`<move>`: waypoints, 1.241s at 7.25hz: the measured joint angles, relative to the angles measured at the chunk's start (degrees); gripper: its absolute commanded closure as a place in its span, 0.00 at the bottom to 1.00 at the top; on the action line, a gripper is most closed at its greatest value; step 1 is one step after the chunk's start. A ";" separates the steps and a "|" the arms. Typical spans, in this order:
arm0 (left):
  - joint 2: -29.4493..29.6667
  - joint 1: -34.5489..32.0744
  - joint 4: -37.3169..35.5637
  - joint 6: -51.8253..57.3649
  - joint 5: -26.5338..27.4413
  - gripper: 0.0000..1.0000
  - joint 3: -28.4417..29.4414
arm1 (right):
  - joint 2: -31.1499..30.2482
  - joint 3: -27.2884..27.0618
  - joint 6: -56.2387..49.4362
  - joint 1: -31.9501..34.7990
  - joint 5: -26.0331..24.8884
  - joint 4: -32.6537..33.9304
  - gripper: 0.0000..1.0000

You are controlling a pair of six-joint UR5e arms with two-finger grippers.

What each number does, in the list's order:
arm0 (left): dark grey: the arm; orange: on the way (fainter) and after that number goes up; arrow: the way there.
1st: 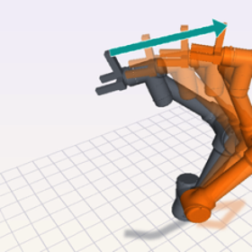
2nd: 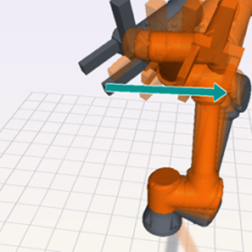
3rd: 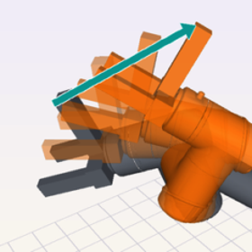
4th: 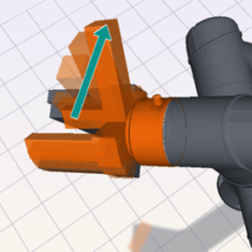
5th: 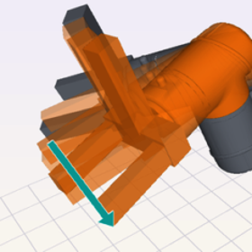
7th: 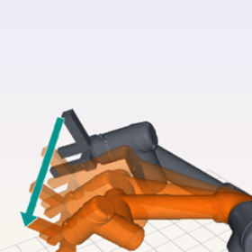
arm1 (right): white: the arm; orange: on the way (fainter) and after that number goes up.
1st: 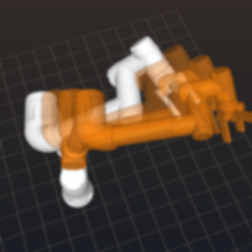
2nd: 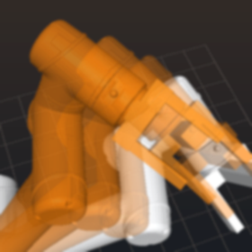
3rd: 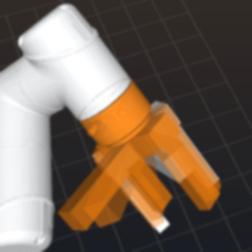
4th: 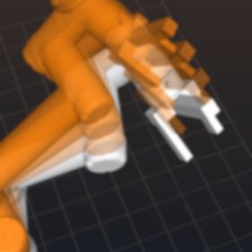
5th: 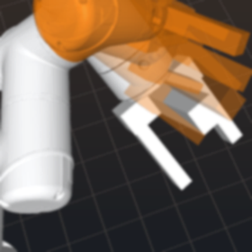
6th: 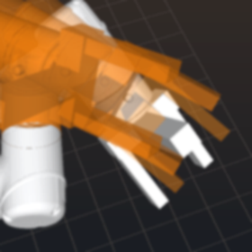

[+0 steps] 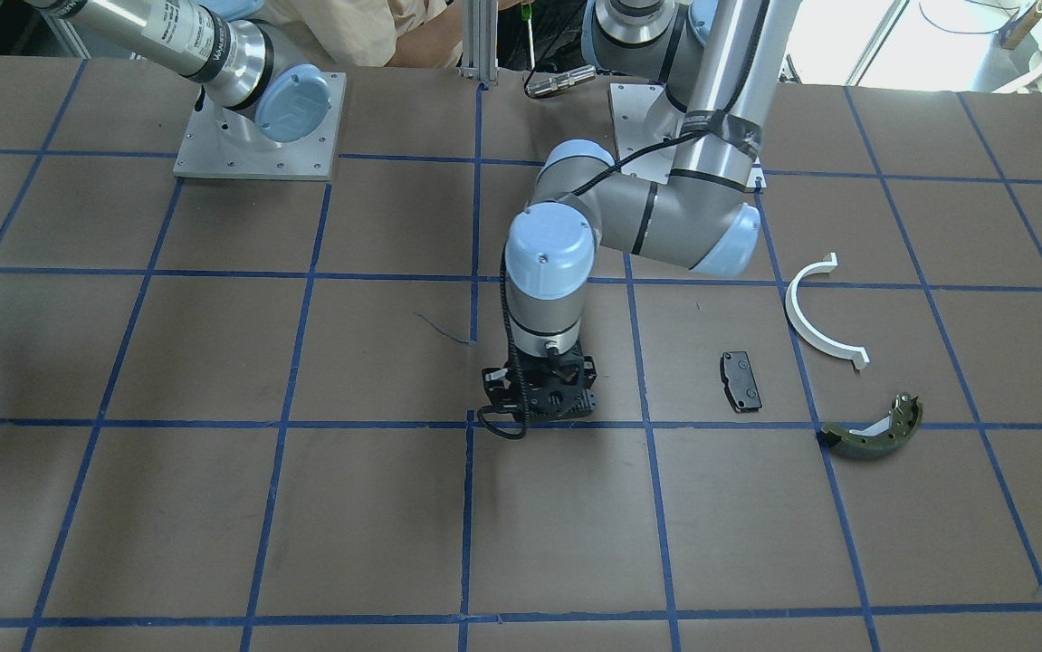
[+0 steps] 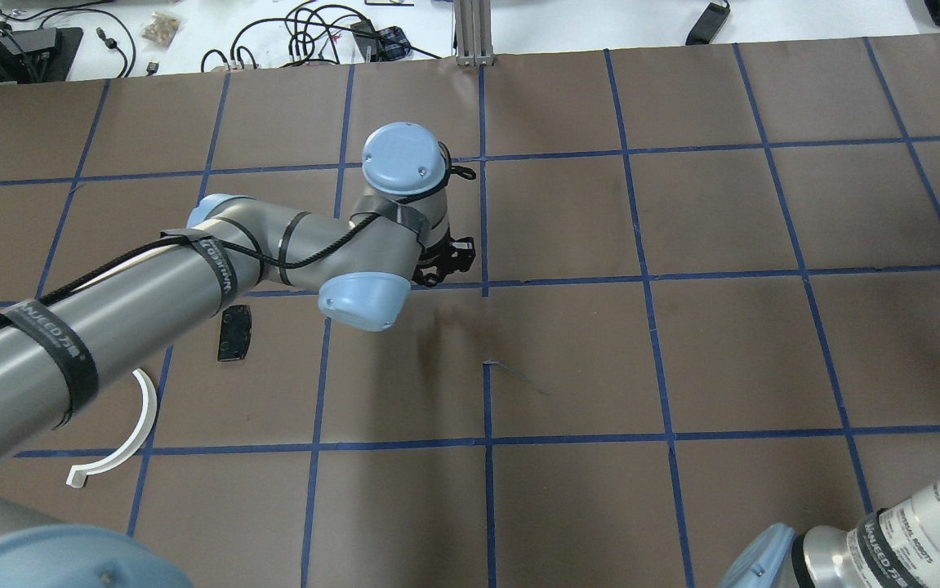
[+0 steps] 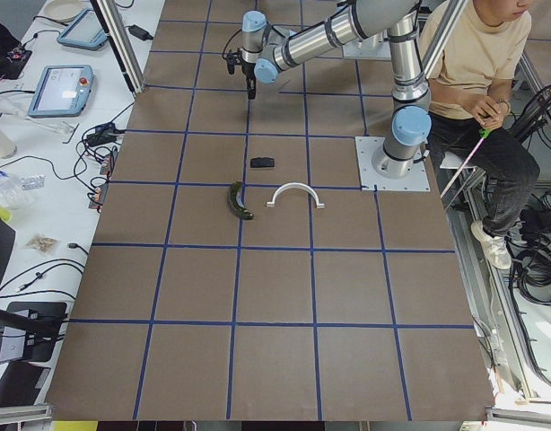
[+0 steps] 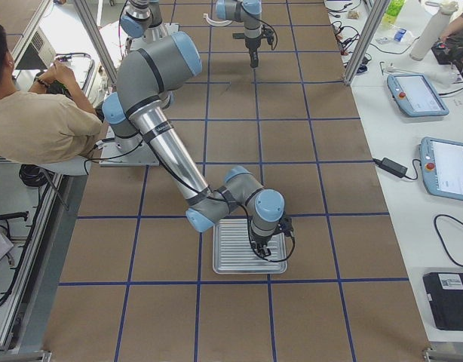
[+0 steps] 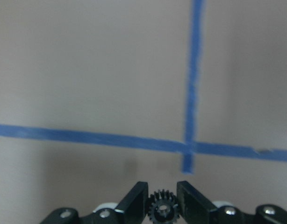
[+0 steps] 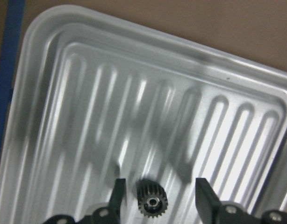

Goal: Place bearing gear from tray to pile

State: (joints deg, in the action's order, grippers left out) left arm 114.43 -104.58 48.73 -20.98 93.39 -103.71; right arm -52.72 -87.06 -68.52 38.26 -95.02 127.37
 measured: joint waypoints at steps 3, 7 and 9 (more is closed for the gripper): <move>-5.45 12.13 7.62 18.44 0.24 1.00 -2.36 | 0.11 -0.03 0.19 0.03 -0.98 -0.18 0.42; -9.57 28.89 10.11 35.58 0.36 1.00 -7.71 | 0.57 0.04 0.57 0.04 -0.73 -0.21 0.96; -9.78 34.85 9.68 42.71 0.35 1.00 -10.85 | 0.57 0.13 0.57 0.06 -0.93 -0.42 1.00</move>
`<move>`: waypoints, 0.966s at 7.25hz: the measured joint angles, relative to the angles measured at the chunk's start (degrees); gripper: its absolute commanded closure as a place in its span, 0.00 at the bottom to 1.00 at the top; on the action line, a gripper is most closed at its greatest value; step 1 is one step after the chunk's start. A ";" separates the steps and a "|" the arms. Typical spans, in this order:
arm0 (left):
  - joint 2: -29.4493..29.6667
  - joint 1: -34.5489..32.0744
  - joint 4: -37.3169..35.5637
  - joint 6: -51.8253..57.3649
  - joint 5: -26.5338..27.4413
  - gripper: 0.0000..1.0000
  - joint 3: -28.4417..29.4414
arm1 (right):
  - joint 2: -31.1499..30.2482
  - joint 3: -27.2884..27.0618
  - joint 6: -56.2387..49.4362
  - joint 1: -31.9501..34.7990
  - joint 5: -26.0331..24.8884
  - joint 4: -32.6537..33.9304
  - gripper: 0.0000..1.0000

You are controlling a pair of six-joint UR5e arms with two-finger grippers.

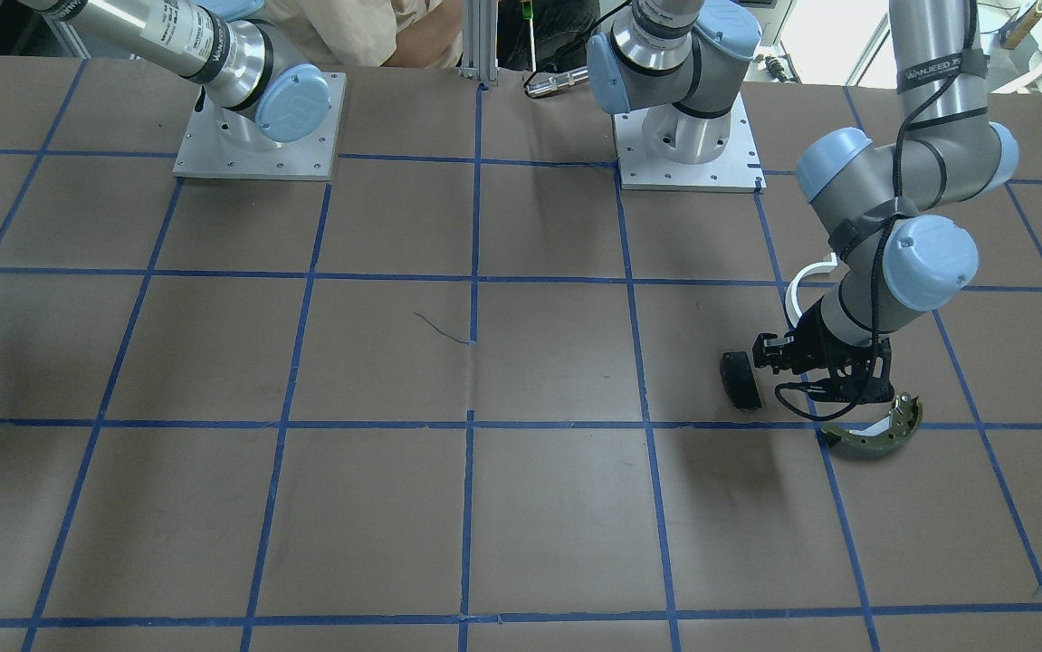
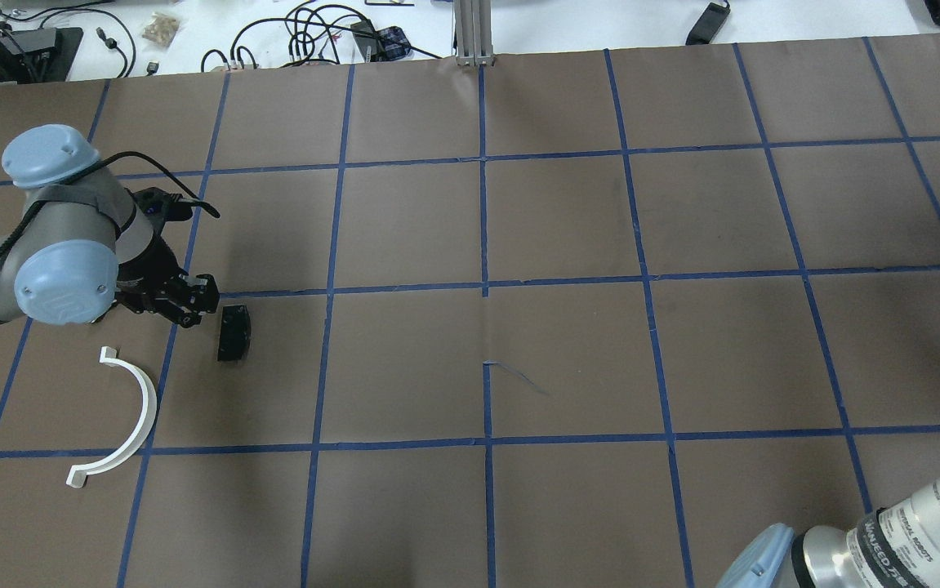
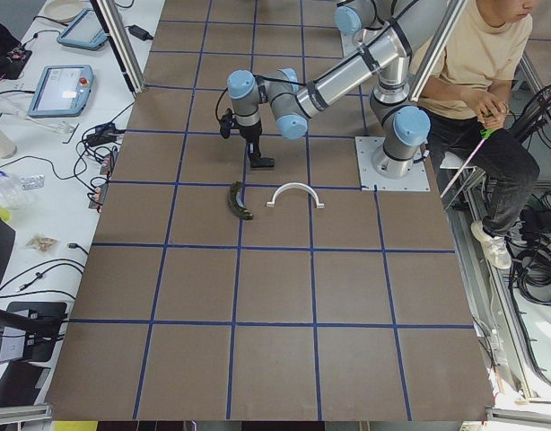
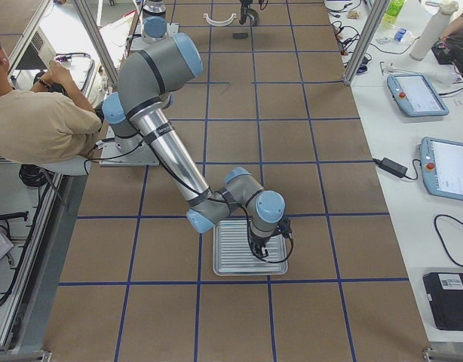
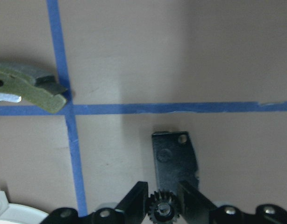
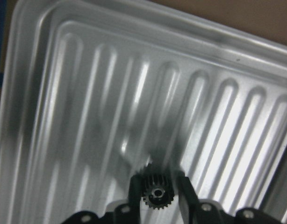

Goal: Place bearing gear from tray to pile

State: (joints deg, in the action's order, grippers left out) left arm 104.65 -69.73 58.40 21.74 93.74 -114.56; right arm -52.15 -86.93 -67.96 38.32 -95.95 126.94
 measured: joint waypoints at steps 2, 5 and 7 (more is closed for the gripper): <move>0.55 1.94 -0.70 2.07 -0.32 0.00 -1.49 | -0.76 0.36 -0.04 0.05 -0.07 -1.21 1.00; 0.58 1.04 -0.95 1.84 -0.52 0.00 -0.64 | -6.61 0.17 1.84 2.11 0.52 -9.57 1.00; -0.47 -4.23 3.17 -2.94 -0.69 0.00 5.00 | -10.56 -0.06 8.77 7.51 0.73 -15.62 1.00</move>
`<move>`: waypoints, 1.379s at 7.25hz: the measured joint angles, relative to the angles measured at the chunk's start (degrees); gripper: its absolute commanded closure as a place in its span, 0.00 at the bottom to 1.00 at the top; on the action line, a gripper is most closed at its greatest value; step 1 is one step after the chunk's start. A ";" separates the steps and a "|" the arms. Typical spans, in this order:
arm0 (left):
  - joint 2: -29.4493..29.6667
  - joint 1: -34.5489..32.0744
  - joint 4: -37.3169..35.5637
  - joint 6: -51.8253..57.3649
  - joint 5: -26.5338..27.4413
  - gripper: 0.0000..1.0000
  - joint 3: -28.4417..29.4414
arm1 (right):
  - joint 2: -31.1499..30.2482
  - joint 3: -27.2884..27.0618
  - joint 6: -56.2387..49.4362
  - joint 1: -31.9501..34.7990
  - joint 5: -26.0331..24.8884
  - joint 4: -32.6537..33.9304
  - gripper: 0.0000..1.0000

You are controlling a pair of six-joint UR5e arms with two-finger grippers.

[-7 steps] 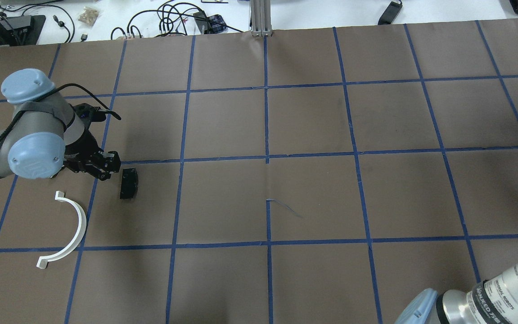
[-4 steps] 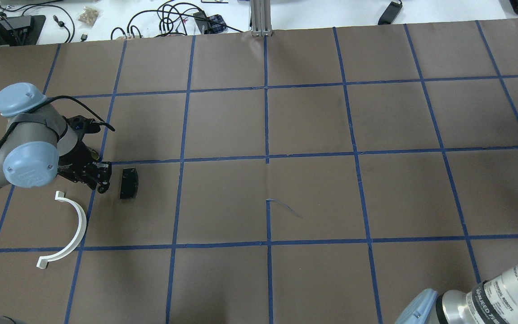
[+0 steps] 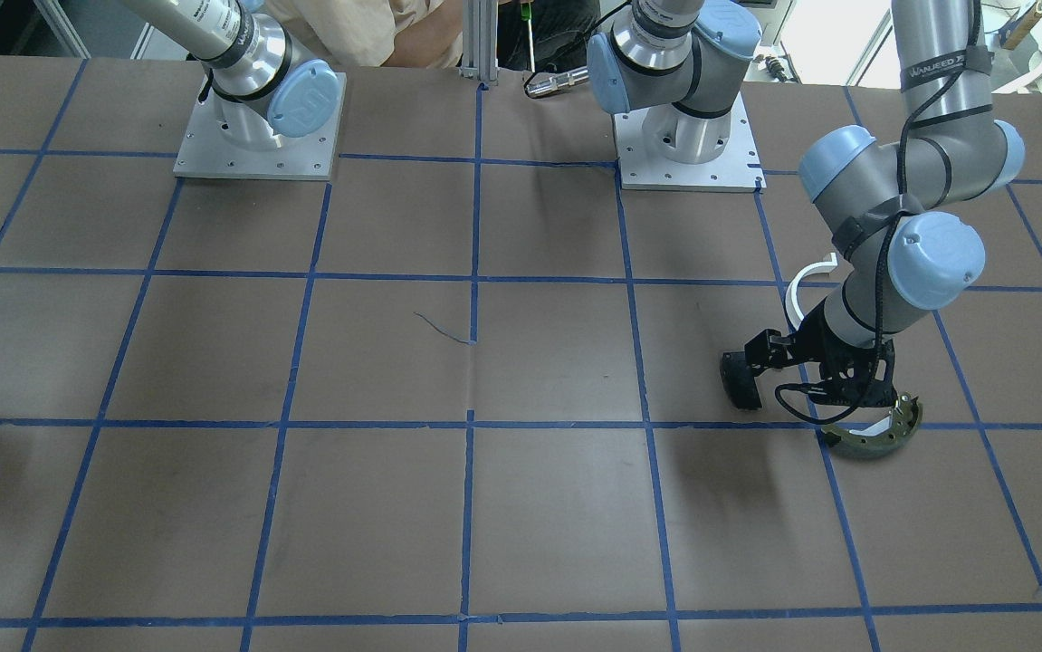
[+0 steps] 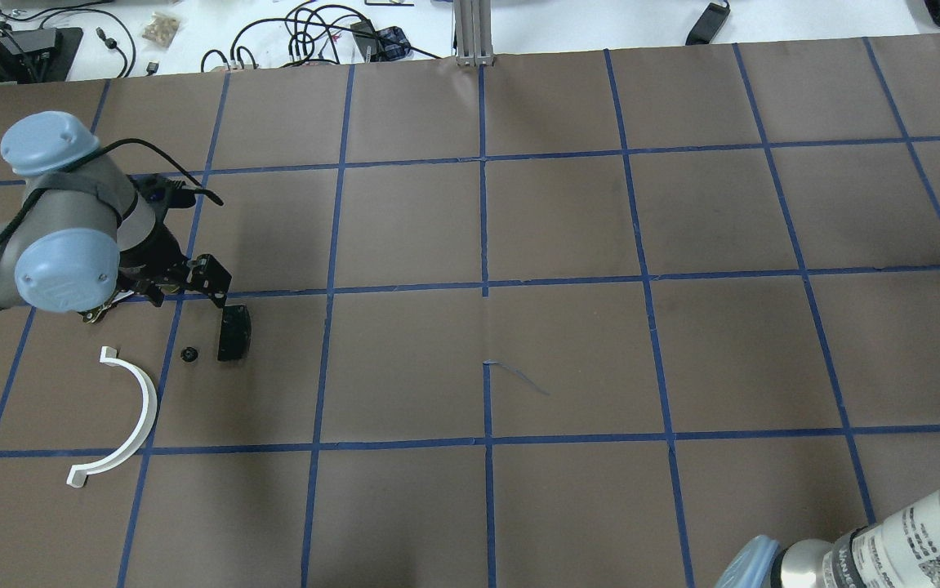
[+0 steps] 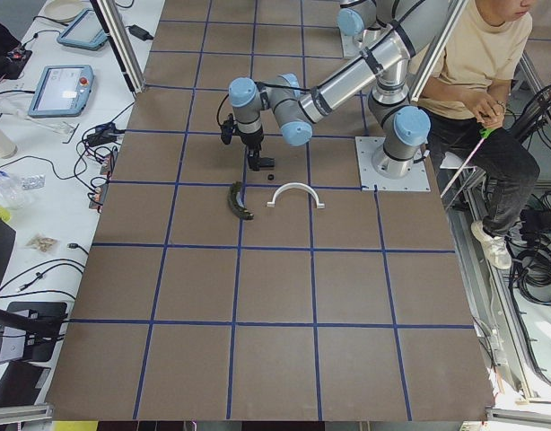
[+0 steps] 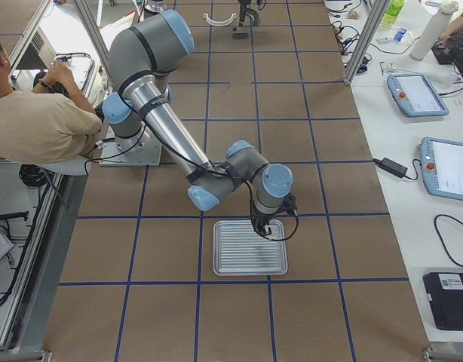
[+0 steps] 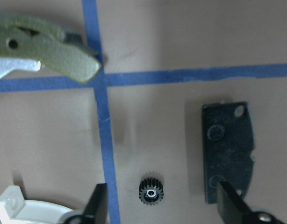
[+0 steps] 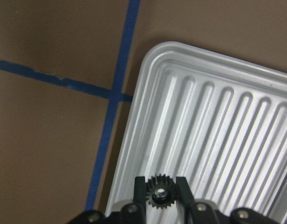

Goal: Place bearing gear from tray to pile

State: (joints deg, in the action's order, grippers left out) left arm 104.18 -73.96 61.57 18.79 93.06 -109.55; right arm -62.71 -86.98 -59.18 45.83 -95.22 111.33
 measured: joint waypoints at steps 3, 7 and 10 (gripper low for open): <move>-2.08 -8.91 16.26 -12.62 -1.70 0.00 14.21 | -5.03 -0.34 16.13 11.26 0.74 -6.36 1.00; -6.54 -20.37 23.91 -24.10 -4.34 0.00 21.79 | -7.37 -3.03 42.46 29.24 2.31 -7.24 1.00; -9.31 -22.73 24.60 -24.74 -4.30 0.00 22.36 | -6.46 -3.46 64.91 45.52 5.49 -6.14 1.00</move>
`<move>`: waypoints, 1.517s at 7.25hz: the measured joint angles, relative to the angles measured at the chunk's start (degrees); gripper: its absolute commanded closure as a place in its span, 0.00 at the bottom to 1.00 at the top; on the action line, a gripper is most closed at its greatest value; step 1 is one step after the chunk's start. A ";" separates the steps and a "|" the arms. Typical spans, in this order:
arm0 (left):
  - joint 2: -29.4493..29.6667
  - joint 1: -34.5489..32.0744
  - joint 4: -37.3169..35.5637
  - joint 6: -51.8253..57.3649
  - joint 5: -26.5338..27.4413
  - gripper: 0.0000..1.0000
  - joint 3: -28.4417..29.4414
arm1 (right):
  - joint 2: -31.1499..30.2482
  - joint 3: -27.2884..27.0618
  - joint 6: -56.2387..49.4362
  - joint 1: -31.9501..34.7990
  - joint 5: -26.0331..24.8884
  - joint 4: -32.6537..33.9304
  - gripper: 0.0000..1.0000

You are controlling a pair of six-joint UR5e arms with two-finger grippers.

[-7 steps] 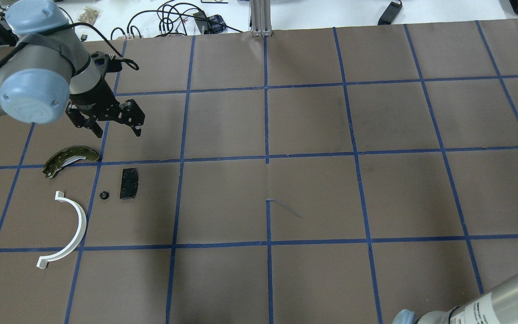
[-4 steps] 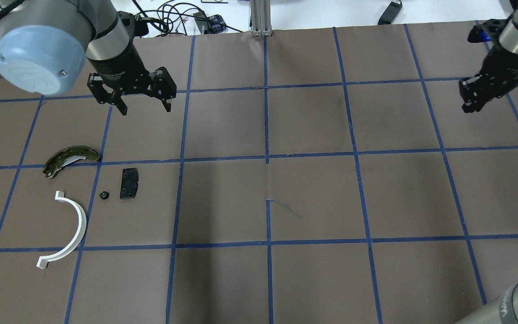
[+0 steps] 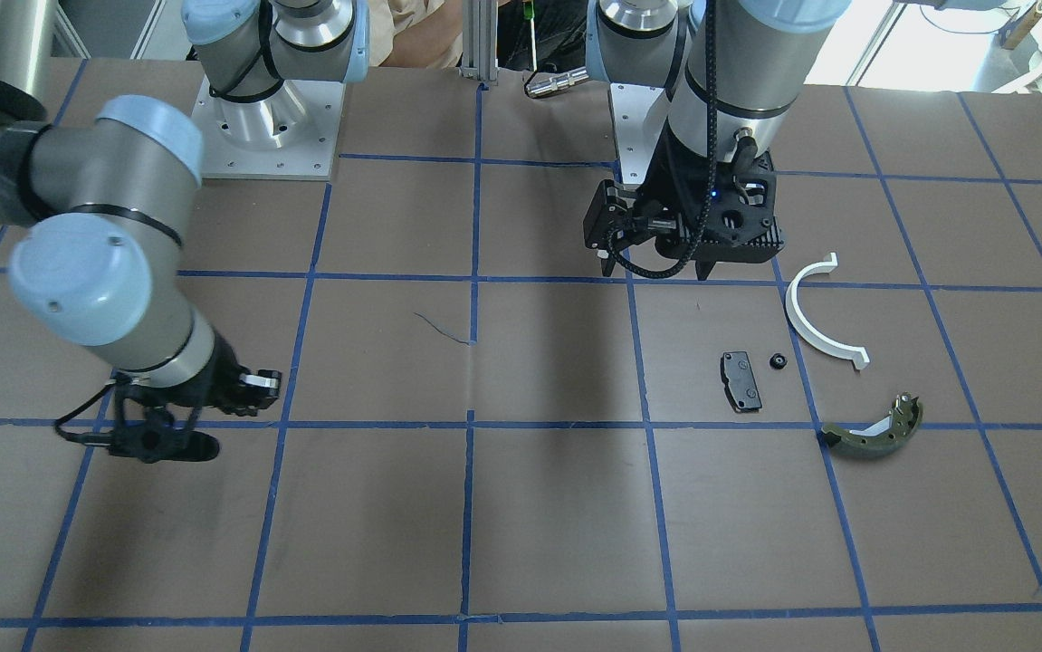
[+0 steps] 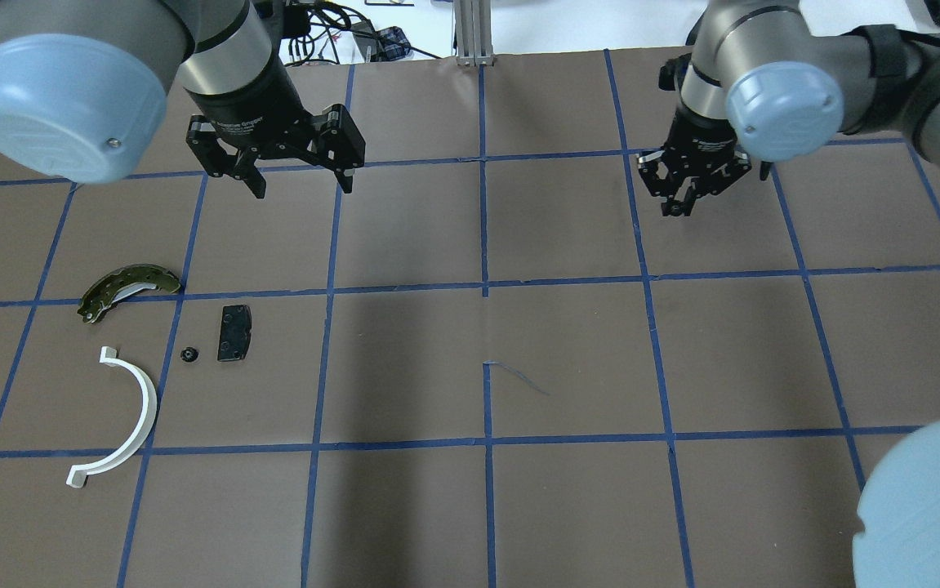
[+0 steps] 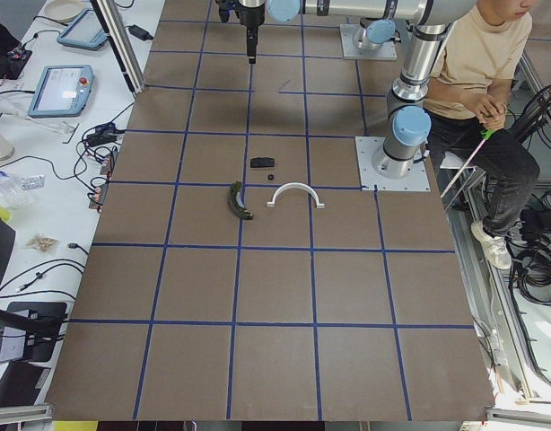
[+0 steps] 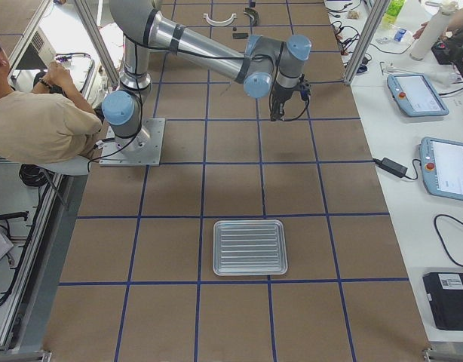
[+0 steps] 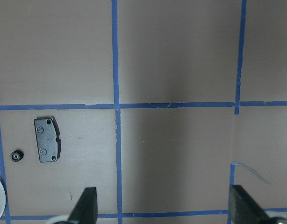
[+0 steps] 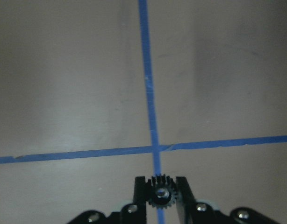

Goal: Place bearing gear from tray to pile

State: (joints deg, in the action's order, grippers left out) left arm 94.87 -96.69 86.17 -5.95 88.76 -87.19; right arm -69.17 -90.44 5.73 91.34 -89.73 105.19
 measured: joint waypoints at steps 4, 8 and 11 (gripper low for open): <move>-1.06 0.58 -0.31 0.66 2.59 0.00 -0.85 | 6.09 -0.72 15.98 13.34 2.81 10.52 1.00; -1.47 2.05 -0.63 0.82 2.24 0.00 -0.55 | 9.50 -1.64 21.41 20.78 3.05 13.87 0.75; -1.53 2.22 -0.60 0.87 2.11 0.00 -0.51 | 9.37 -6.21 21.66 22.08 4.09 17.99 0.00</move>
State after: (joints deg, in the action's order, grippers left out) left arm 93.35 -94.47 85.58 -5.08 90.86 -87.71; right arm -59.79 -96.65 27.39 113.42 -85.64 123.18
